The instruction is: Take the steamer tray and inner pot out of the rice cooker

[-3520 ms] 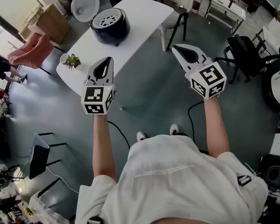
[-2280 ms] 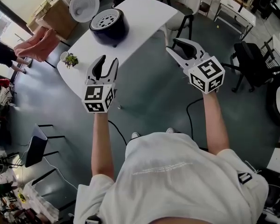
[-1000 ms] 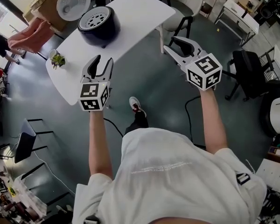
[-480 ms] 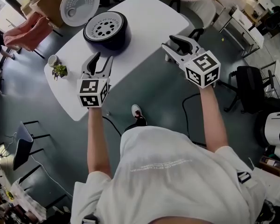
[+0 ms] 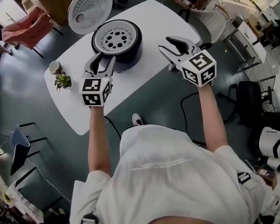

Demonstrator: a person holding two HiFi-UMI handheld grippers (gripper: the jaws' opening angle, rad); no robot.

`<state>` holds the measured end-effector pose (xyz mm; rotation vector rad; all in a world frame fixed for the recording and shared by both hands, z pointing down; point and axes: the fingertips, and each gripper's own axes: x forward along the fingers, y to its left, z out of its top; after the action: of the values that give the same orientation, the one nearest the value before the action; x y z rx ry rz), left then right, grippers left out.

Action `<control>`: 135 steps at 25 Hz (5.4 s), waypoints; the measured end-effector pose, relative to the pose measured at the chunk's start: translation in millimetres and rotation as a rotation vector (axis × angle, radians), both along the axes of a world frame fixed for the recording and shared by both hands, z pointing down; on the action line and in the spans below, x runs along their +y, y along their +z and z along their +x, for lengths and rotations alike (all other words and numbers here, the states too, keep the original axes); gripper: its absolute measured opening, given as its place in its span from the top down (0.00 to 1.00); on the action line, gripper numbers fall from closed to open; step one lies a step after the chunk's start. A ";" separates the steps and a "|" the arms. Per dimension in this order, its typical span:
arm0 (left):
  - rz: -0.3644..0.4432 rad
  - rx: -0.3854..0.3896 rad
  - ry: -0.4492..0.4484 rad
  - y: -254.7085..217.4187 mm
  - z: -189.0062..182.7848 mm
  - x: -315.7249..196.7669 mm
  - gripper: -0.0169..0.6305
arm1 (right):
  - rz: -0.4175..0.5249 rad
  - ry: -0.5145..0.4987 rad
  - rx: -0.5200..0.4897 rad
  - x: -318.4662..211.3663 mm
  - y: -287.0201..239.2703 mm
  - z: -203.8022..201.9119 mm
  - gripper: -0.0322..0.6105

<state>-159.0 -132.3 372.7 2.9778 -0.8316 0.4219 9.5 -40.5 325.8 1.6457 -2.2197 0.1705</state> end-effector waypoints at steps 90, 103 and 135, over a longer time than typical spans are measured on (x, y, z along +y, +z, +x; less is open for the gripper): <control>-0.227 0.005 -0.510 65.1 -22.8 -37.5 0.67 | -0.571 -1.499 0.661 -101.4 167.8 -78.4 0.73; -0.168 0.002 -0.480 45.7 -33.2 -38.6 0.67 | -0.433 -1.433 0.594 -106.6 139.7 -85.7 0.86; 0.011 -0.099 -0.181 1.5 120.6 -100.9 0.77 | -0.024 -0.269 0.144 -161.6 45.8 145.4 0.84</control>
<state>-38.4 -233.2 374.2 2.8771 -1.1050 0.5610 154.9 -202.1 371.6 1.2872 -2.2890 0.0065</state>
